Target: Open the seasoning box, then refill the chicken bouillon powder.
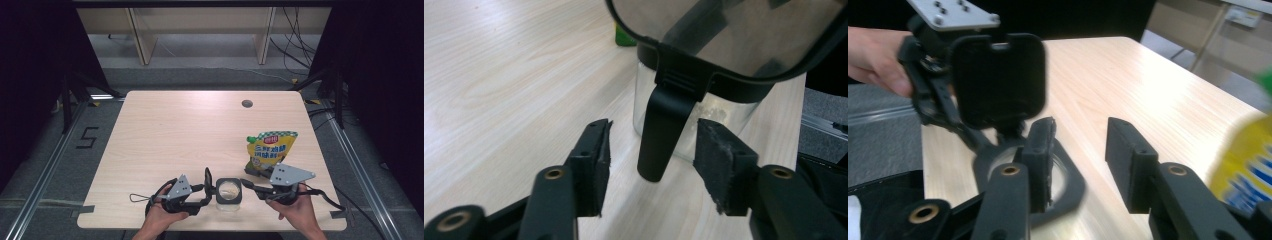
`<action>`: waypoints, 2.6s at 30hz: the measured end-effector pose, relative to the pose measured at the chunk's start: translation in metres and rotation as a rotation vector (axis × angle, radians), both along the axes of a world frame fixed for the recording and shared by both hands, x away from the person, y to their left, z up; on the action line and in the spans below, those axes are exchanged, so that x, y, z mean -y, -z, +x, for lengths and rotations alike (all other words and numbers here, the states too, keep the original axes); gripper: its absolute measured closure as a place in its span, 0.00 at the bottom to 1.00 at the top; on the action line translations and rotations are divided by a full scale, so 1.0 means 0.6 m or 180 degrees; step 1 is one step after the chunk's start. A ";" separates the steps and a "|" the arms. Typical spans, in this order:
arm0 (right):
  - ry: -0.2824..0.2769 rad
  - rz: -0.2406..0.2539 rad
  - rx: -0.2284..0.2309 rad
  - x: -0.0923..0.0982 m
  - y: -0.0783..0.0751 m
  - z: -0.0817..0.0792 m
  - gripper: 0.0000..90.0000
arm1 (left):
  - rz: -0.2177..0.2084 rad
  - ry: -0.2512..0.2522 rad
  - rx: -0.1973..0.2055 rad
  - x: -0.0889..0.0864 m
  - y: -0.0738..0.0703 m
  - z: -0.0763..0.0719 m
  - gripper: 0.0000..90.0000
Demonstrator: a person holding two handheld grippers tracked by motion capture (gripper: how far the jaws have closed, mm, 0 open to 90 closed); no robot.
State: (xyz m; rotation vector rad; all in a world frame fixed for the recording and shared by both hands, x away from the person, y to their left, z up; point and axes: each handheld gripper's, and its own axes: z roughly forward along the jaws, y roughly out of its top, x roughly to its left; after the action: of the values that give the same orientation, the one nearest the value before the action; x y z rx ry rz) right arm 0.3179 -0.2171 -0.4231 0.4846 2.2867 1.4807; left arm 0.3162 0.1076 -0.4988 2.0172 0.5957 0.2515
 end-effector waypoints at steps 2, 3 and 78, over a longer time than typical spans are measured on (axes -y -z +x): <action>0.0070 -0.0009 -0.0013 0.015 0.001 0.000 0.67 | -0.0001 -0.0051 -0.0052 -0.002 -0.004 -0.002 0.49; 0.0117 0.0001 0.0000 0.023 0.003 0.001 0.66 | 0.0087 -0.0016 -0.0010 -0.005 -0.007 0.001 0.46; 0.0838 0.0445 -0.0511 0.144 0.076 0.116 0.48 | 0.0223 -0.0342 -0.0008 -0.053 0.018 -0.068 0.21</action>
State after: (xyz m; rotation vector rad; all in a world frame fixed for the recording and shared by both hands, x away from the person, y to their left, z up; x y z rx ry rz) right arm 0.3874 -0.3035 -0.4687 0.9373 2.1417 1.5202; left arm 0.2753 0.1391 -0.5096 2.0557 0.7065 0.3384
